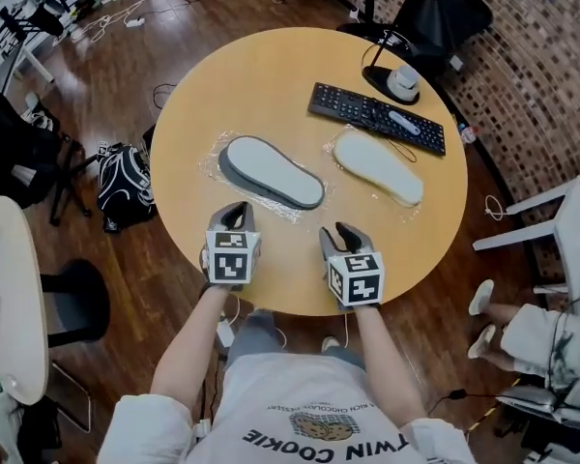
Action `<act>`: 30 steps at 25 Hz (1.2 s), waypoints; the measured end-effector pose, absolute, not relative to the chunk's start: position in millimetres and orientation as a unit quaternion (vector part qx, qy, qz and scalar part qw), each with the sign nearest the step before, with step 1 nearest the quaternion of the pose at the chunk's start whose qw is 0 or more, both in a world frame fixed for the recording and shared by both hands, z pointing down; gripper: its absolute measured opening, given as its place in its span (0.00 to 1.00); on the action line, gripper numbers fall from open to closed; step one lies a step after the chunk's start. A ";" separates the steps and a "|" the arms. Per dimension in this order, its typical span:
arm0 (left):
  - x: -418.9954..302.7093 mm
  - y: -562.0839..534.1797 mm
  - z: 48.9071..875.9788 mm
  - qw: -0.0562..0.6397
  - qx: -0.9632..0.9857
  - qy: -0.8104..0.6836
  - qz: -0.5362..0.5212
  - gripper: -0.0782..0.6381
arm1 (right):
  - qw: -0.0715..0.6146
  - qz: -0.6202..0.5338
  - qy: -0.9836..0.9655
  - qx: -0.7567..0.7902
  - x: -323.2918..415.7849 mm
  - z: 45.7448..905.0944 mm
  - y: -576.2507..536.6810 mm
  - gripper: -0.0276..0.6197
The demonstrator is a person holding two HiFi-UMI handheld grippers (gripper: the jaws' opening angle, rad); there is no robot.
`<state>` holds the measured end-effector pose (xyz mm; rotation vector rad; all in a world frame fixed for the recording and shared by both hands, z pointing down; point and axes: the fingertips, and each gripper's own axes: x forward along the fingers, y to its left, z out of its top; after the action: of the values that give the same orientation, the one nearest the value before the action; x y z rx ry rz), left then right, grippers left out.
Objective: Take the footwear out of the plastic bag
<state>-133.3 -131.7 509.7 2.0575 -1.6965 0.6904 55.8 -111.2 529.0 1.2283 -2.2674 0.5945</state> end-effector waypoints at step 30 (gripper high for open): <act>92.2 201.7 462.4 0.209 0.644 -0.716 0.167 0.12 | 0.176 0.196 -0.933 0.245 148.8 472.1 181.1 0.10</act>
<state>92.2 201.7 462.4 1.7926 -1.9933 0.4650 148.8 181.1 472.1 0.6949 -2.6427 0.5558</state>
